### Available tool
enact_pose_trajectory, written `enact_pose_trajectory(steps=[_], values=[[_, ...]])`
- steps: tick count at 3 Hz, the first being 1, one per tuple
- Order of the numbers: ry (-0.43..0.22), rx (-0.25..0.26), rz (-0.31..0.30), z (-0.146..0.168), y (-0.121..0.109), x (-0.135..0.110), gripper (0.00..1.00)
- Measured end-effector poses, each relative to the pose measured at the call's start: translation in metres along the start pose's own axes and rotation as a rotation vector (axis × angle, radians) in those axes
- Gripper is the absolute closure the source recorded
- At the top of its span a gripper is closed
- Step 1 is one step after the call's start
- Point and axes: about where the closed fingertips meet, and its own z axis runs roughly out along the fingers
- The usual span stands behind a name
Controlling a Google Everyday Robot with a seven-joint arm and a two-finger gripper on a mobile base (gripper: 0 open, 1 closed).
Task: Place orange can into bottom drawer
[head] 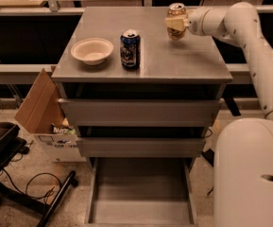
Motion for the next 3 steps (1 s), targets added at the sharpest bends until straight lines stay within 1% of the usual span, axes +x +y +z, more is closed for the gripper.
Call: enact_pose_trajectory(steps=[1, 2, 3], values=[[-0.011, -0.037, -0.011, -0.033, 0.009, -0.024, 1.00], [-0.037, -0.135, 0.011, -0.075, 0.036, -0.044, 1.00], [-0.078, -0.260, 0.011, -0.137, 0.085, -0.051, 1.00]])
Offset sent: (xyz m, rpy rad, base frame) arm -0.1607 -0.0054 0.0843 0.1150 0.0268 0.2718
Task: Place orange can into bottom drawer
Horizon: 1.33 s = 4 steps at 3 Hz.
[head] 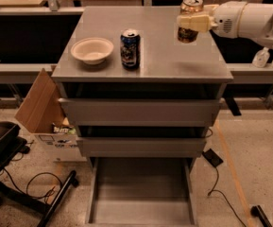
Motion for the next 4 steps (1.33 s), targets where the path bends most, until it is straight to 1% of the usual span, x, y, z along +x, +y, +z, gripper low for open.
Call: enact_pose_trajectory(steps=[1, 2, 3, 4], values=[[0.022, -0.057, -0.010, -0.037, 0.048, 0.015, 1.00], [0.088, -0.108, 0.003, -0.068, 0.092, 0.044, 1.00], [0.087, -0.108, 0.003, -0.068, 0.092, 0.044, 1.00], [0.087, -0.156, 0.003, -0.071, 0.113, 0.063, 1.00]])
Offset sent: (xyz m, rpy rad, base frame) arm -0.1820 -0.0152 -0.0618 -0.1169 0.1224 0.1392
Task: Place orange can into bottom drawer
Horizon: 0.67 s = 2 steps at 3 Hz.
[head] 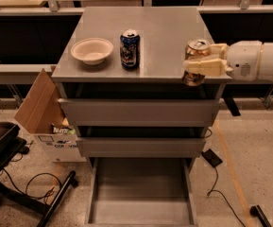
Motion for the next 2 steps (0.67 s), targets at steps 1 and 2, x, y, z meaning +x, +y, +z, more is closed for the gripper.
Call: enact_pose_trajectory(steps=[1, 2], values=[[-0.020, -0.095, -0.017, -0.021, 0.063, 0.041, 1.00], [-0.043, -0.146, -0.054, -0.034, 0.097, 0.078, 1.00]])
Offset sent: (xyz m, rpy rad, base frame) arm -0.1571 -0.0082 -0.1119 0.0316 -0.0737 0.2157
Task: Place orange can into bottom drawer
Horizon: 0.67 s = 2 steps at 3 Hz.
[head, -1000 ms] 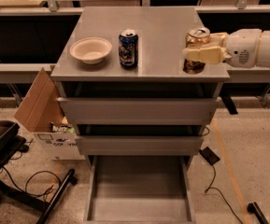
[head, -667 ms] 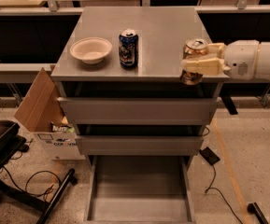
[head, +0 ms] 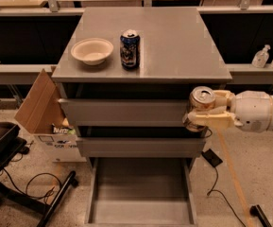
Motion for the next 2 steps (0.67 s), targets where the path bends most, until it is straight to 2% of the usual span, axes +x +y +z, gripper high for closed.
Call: enact_pose_trajectory(steps=[1, 2], values=[[-0.030, -0.064, -0.015, 0.004, 0.027, 0.052, 1.00], [-0.064, -0.098, 0.030, 0.017, 0.032, 0.111, 1.00]])
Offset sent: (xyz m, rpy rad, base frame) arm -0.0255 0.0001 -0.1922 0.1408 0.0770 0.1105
